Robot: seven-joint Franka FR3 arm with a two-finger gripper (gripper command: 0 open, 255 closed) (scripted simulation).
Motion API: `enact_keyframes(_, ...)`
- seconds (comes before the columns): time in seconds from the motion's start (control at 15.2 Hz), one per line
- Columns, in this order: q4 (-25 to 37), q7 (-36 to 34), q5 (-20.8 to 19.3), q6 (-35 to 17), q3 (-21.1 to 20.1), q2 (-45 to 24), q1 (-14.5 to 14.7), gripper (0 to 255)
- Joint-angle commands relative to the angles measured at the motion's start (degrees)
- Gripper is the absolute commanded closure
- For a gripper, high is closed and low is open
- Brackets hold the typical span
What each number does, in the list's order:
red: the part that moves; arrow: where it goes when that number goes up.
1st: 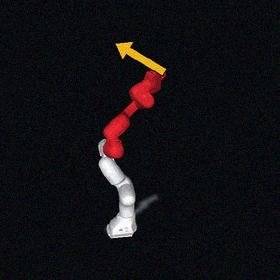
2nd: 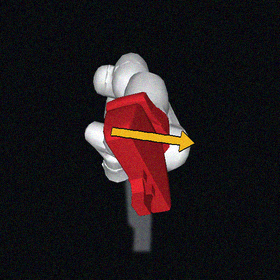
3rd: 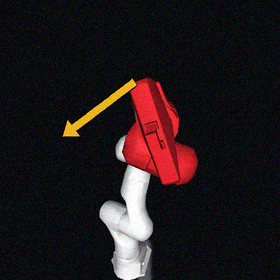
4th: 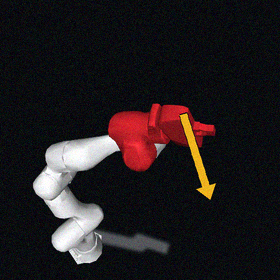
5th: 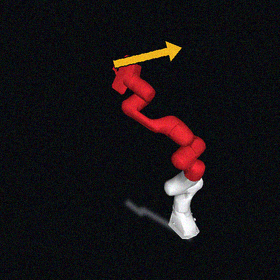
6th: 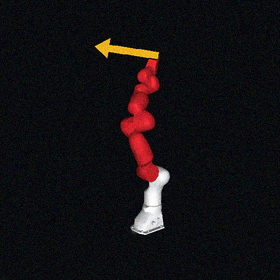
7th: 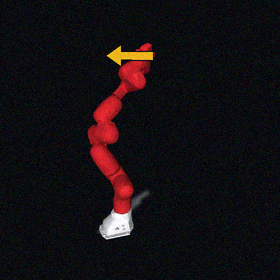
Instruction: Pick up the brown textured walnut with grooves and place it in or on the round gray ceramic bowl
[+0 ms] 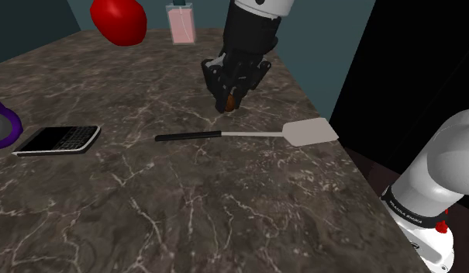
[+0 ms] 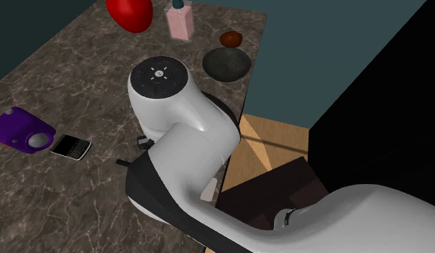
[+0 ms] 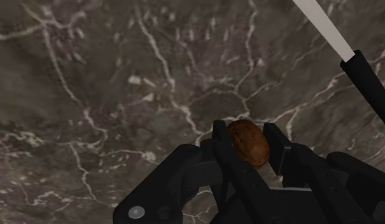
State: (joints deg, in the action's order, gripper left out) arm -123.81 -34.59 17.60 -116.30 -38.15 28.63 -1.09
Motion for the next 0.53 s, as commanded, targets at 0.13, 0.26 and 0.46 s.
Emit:
enact_keyframes(0.13,2.3,-0.1,-0.4,2.2,0.4,-0.1,-0.2,255)
enact_keyframes(0.26,3.9,-0.3,-0.6,3.7,0.7,-0.2,-0.4,255)
enact_keyframes(0.46,6.4,-0.5,-1.1,5.9,1.1,-0.5,-0.6,255)
